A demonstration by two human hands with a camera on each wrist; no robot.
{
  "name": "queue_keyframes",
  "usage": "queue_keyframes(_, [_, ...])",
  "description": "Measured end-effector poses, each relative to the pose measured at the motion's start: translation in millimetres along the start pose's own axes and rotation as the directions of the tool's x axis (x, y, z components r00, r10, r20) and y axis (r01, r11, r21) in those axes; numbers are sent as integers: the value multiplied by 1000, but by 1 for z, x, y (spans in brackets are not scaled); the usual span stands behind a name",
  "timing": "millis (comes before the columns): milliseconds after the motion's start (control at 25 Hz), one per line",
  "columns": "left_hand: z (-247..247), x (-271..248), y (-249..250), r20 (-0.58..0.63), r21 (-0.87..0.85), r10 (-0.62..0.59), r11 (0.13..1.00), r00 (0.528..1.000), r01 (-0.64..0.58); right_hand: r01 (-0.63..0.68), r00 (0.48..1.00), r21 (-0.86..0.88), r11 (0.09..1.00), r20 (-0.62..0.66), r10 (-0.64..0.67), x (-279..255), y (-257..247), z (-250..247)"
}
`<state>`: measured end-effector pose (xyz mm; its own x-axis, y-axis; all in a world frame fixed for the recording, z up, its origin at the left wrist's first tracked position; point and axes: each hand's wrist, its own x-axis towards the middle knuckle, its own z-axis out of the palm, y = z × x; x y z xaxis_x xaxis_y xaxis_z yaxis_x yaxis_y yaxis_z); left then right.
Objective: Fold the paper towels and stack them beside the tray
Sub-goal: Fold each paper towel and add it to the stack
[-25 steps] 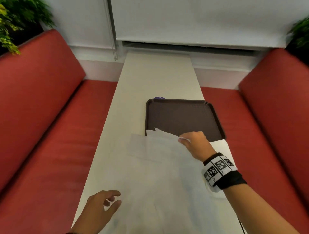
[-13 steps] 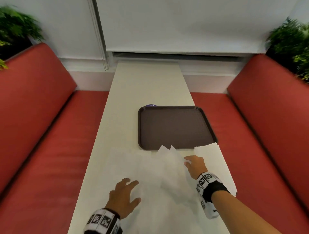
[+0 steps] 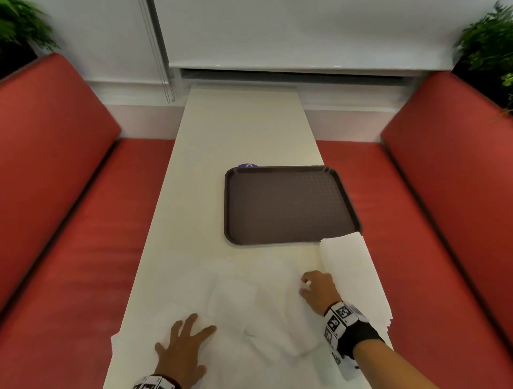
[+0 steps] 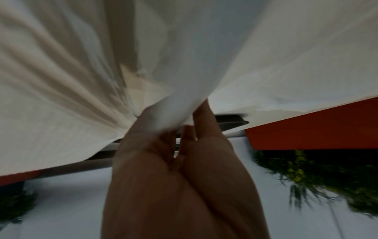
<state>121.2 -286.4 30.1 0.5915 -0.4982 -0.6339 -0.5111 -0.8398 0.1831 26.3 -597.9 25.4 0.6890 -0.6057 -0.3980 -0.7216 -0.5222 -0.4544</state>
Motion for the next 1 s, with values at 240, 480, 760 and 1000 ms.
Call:
queue_keyframes(240, [-4,3,-6,-103,-54,-8,999,995,2,27,989,15,1000,-145,-25,-29,13,4])
queue_keyframes(480, [-6,11,3,-119,-70,37,996,992,-46,283,862,-185,941,-381,-334,-29,-3,-29])
queue_keyframes(760, [-11,20,13,-124,-66,59,996,991,-67,539,794,140,831,-415,-445,-51,-57,-105])
queue_keyframes(1000, [-74,7,35,-300,-401,121,884,946,-240,596,802,229,770,-211,-559,-71,-84,-173])
